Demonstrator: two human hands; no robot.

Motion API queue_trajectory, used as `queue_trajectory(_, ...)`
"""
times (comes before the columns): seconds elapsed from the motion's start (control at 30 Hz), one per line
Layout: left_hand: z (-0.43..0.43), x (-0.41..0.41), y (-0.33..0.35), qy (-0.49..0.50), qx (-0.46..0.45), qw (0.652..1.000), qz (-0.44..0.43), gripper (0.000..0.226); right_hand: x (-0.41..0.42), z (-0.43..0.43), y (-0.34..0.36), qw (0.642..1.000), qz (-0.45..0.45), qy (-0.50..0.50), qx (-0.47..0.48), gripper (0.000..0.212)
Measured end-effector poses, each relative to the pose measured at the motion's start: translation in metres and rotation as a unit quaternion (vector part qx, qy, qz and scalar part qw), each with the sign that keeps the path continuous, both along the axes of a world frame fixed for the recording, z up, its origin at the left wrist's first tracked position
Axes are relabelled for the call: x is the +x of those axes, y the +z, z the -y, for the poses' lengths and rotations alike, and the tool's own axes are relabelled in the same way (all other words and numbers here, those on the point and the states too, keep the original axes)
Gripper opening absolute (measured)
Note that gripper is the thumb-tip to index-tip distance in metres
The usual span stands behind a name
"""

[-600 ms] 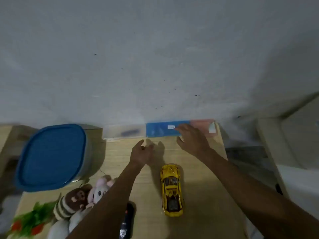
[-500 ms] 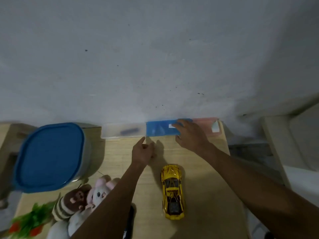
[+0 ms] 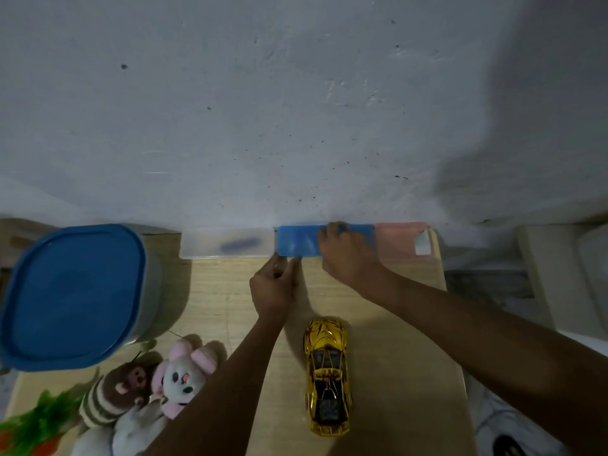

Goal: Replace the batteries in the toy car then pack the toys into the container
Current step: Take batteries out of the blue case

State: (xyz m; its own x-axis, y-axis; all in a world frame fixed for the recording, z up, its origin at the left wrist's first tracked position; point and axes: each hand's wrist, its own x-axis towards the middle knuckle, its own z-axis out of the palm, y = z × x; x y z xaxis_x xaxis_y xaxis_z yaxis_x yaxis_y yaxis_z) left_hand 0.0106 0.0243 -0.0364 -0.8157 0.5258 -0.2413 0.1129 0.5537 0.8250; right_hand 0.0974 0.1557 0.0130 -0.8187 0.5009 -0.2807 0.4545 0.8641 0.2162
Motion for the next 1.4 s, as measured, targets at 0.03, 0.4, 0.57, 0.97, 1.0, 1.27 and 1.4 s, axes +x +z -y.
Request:
queue_trajectory(0.03, -0.002, -0.002, -0.001, -0.005, -0.004, 1.000, -0.005, 0.025, -0.005, 0.002, 0.002, 1.000, 0.023, 0.003, 0.008, 0.057)
queue_trajectory(0.4, -0.003, -0.006, -0.007, 0.012, 0.045, 0.998, 0.039, 0.014, -0.021, 0.009, 0.003, 0.997, 0.070, 0.011, 0.005, 0.054)
queue_trajectory(0.57, -0.003, -0.006, -0.009, 0.020, 0.054, 0.998, 0.037, 0.022, -0.019, 0.008, 0.005, 0.999, 0.054, -0.002, -0.008, 0.050)
queue_trajectory(0.97, -0.003, -0.005, -0.008, 0.025, 0.045, 0.998, 0.031, 0.026, -0.019, -0.004, 0.024, 0.998, 0.016, 0.030, -0.060, 0.028)
queue_trajectory(1.0, -0.003, -0.005, -0.007, 0.025, 0.041, 0.998, 0.030, 0.026, -0.018, -0.008, 0.028, 0.997, 0.009, 0.030, -0.073, 0.028)
queue_trajectory(1.27, 0.005, -0.002, 0.000, -0.036, -0.003, 0.999, -0.030, 0.038, 0.008, -0.041, 0.041, 0.970, -0.178, -0.084, -0.141, 0.031)
queue_trajectory(1.4, 0.005, -0.003, -0.001, 0.025, 0.015, 0.998, 0.063, 0.029, 0.018, -0.034, 0.023, 0.930, -0.336, -0.107, -0.104, 0.015)
